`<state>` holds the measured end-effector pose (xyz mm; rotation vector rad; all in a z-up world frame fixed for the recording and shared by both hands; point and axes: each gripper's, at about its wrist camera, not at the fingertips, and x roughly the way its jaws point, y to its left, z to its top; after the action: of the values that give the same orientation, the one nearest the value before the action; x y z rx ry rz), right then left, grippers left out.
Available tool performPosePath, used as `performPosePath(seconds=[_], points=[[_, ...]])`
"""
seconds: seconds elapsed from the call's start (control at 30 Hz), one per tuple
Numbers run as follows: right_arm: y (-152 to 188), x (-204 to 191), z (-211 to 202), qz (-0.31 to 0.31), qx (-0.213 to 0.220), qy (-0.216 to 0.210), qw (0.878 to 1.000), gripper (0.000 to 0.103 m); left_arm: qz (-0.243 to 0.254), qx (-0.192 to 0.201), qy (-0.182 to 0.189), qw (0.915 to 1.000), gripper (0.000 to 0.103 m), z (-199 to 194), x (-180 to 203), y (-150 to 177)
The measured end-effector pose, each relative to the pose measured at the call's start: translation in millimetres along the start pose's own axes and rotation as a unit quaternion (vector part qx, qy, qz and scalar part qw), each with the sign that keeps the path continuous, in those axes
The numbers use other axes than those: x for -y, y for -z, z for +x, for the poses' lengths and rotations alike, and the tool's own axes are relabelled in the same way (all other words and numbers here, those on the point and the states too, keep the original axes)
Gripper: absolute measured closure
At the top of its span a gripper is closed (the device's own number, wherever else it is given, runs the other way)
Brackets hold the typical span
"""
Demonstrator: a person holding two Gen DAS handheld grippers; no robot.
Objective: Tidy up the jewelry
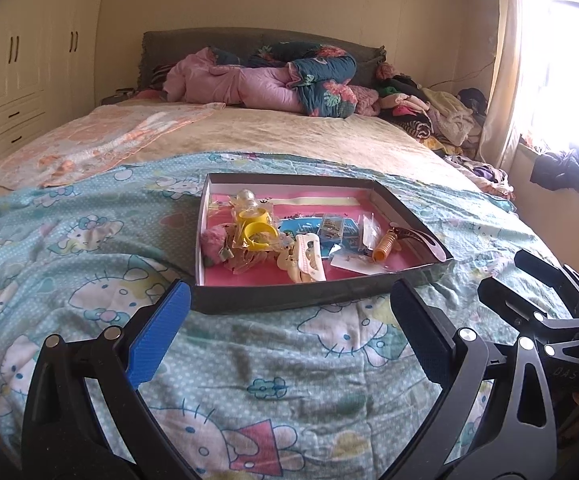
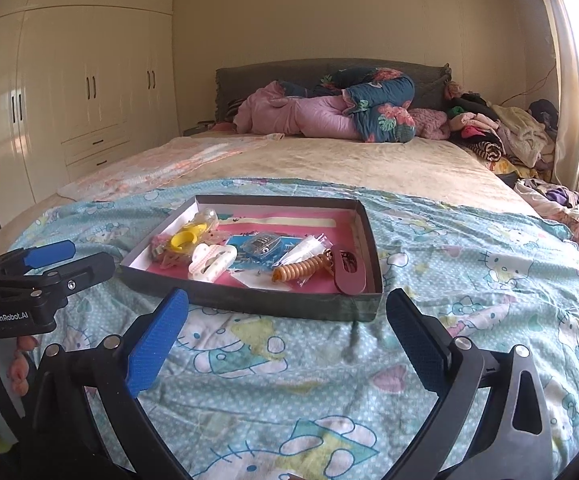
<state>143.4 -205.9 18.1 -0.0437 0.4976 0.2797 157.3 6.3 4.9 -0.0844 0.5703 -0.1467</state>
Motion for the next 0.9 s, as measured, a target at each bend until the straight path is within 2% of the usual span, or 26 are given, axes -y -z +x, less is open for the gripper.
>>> performPosePath(seconds=[0.37,0.9], points=[[14,-2,-17,0.01,0.007,0.008,1.0,0.006,0.007,0.023,-0.002,0.9997,0.011,-27,8,15],[39,-8,-39,0.014,0.049,0.017,0.999,0.006,0.005,0.05,-0.016,0.9986,0.011,-44,6,34]])
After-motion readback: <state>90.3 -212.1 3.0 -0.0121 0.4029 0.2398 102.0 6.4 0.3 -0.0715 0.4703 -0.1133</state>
